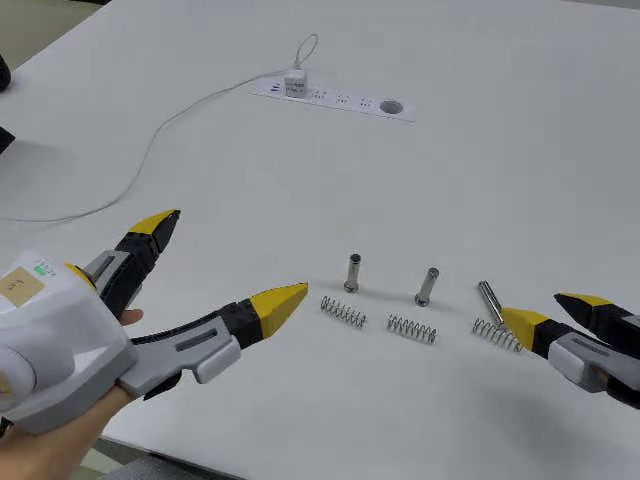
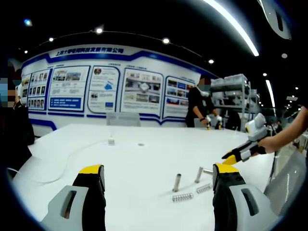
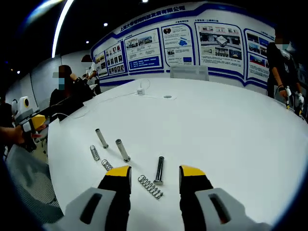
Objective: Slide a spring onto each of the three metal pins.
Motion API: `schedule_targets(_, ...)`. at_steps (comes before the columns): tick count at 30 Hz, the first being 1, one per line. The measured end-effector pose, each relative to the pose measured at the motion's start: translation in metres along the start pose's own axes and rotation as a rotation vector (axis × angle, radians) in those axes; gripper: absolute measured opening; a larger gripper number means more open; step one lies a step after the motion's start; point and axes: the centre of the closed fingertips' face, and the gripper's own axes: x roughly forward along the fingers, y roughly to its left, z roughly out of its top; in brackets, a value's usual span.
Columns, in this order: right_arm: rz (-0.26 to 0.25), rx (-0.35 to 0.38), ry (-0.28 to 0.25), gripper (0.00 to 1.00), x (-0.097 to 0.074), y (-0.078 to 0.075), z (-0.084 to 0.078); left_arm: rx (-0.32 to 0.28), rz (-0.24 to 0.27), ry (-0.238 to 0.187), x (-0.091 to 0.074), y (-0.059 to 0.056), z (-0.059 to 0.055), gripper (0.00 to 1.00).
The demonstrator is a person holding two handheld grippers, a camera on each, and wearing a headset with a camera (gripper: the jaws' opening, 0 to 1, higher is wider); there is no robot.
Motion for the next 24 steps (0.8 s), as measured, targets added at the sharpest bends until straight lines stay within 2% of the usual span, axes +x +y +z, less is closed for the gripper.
schedule_targets(7,-0.006,-0.023,0.029,0.33,0.027,-0.004,0.004,0.008,-0.013,0.017,0.001,-0.004,-0.003,0.96)
schedule_targets(12,0.006,-0.035,0.095,0.32,0.044,-0.003,-0.008,-0.002,-0.005,0.026,0.0,-0.002,-0.005,0.95)
schedule_targets(17,-0.015,-0.039,0.126,0.29,0.055,-0.009,-0.013,-0.013,0.005,0.031,0.0,0.001,-0.007,0.95)
schedule_targets(24,-0.021,0.002,0.177,0.22,0.063,-0.012,-0.019,-0.031,0.003,0.041,0.0,0.001,-0.01,0.95)
